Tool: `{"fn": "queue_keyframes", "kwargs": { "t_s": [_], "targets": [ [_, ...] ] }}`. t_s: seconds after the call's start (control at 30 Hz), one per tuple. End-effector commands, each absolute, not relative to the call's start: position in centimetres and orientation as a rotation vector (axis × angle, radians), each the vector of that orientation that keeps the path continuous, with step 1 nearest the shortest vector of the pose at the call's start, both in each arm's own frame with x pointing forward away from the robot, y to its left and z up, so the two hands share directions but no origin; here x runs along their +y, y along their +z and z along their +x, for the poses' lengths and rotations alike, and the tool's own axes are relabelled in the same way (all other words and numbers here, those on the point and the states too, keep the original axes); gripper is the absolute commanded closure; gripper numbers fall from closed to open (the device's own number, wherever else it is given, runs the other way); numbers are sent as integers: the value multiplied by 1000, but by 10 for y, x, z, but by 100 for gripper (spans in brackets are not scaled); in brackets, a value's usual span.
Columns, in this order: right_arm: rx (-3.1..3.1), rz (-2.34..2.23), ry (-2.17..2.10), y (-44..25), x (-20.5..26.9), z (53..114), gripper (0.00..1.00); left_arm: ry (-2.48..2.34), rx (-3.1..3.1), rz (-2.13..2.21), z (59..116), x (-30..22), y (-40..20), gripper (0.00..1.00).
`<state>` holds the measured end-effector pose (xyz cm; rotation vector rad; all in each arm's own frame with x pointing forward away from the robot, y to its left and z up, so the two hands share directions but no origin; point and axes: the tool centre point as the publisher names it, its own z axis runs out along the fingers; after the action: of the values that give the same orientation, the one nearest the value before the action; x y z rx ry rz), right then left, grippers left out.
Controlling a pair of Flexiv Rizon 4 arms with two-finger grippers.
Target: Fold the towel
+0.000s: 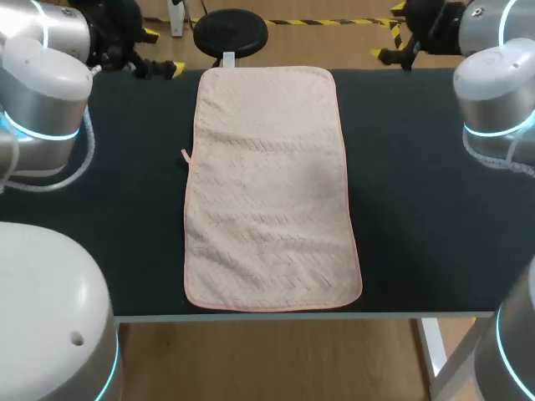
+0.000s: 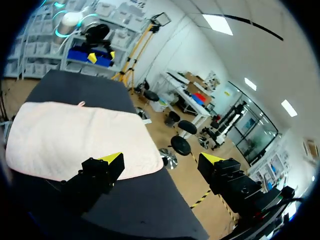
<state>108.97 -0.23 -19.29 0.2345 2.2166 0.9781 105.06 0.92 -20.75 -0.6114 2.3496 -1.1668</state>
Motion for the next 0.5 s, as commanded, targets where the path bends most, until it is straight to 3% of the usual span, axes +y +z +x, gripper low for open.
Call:
{"fn": "queue_keyframes", "kwargs": {
  "t_s": [0.03,0.5],
  "targets": [
    [2569,-126,647,-201,9,1078,0,-635,2746,-330,1039,12,-215,0],
    [2595,-151,614,-206,12,1075,0,-668,2777,-369,1033,11,-223,0]
  ]
}}
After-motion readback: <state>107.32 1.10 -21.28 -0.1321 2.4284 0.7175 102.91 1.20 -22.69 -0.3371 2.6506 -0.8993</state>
